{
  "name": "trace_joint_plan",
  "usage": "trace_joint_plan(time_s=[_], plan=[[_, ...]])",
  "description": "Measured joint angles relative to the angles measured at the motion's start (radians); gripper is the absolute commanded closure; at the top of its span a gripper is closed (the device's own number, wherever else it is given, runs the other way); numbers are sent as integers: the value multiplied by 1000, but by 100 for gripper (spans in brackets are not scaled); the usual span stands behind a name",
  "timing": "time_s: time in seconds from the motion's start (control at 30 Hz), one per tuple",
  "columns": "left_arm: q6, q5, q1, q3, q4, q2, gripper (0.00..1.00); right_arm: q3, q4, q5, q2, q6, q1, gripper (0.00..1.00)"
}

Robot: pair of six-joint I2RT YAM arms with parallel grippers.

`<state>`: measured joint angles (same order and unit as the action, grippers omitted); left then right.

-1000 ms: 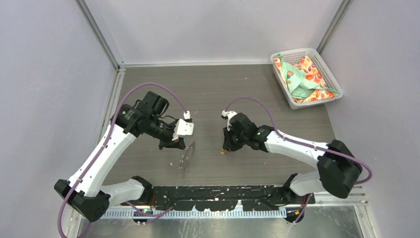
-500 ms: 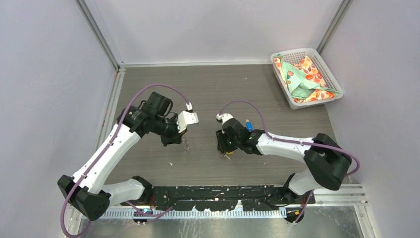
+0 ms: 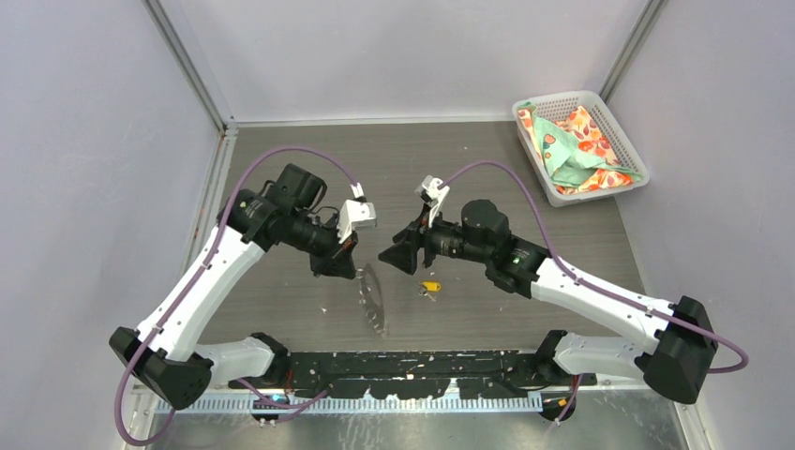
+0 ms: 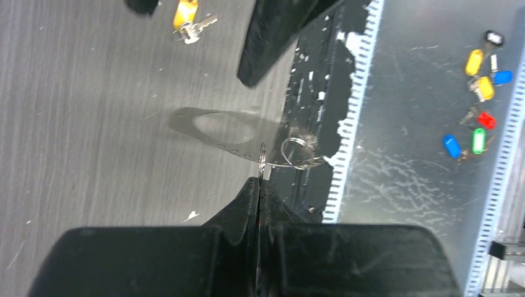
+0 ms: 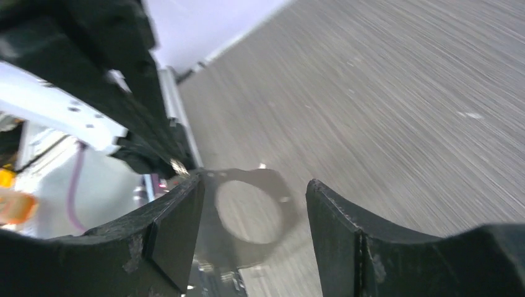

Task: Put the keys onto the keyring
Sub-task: Place the key at the center of the board, then adjust the keyring.

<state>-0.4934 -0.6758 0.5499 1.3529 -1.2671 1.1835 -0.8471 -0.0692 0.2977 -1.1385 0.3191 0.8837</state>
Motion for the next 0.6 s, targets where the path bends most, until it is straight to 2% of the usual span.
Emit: trace_joint_plan(time_s=[0.27,0.6], plan=[[24,-126,0,61,-43,6,100,-21,-210,235,-27,104,1,49],[43,-171,0,69,-69,11,100,-98,-175,374,-48,98,29,52]])
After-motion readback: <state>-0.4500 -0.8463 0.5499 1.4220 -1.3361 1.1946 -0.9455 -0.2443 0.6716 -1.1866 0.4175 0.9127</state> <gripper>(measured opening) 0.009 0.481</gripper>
